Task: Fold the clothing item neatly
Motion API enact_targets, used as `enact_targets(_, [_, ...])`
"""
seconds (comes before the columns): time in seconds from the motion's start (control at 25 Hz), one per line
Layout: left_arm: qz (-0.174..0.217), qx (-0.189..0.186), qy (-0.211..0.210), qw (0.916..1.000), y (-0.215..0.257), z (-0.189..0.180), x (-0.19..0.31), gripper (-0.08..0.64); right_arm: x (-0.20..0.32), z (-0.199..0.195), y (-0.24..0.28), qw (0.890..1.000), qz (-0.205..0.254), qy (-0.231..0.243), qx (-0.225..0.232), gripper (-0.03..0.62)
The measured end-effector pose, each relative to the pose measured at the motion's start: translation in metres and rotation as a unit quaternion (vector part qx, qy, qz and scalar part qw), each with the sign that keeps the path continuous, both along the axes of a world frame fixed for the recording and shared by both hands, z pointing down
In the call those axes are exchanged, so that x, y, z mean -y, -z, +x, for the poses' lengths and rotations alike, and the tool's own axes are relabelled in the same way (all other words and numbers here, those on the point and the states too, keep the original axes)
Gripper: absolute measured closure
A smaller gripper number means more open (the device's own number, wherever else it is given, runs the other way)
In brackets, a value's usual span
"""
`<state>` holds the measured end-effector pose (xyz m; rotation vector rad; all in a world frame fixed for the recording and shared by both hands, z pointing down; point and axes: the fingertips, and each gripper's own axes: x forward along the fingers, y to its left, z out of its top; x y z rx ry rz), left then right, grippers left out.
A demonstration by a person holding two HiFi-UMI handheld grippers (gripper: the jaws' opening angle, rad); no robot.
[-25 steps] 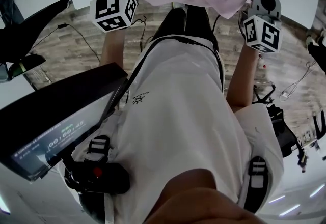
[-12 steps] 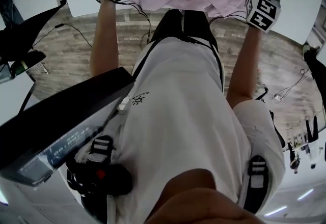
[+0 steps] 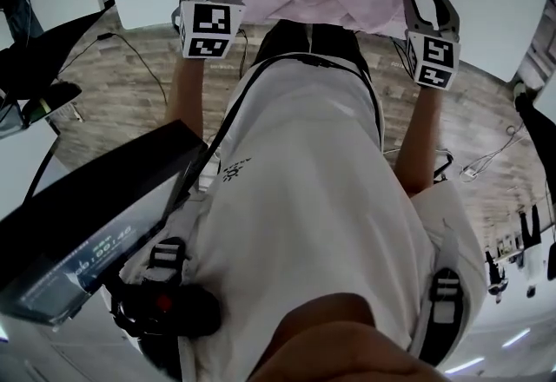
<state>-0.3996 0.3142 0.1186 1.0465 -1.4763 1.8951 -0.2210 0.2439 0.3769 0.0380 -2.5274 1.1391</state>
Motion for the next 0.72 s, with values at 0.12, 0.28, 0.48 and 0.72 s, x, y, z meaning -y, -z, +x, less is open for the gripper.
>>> enact_targets(0.12, [-0.015, -0.118, -0.051, 0.9916, -0.043, 0.066, 0.004, 0.394, -0.027, 0.012, 0.007, 0.999, -0.029, 0.013, 0.012, 0.397])
enact_targets(0.28, [-0.011, -0.224, -0.092, 0.9701, -0.098, 0.129, 0.008, 0.394, -0.061, 0.021, 0.027, 0.997, -0.046, 0.04, 0.044, 0.397])
enact_targets(0.48, [-0.057, -0.218, -0.163, 0.9607, -0.162, 0.13, 0.011, 0.395, -0.081, 0.029, 0.038, 0.996, -0.069, 0.036, 0.048, 0.397])
enact_targets(0.72, [-0.129, -0.222, -0.111, 0.96, -0.195, 0.09, -0.016, 0.407, -0.118, 0.033, 0.048, 0.99, -0.118, 0.061, 0.044, 0.397])
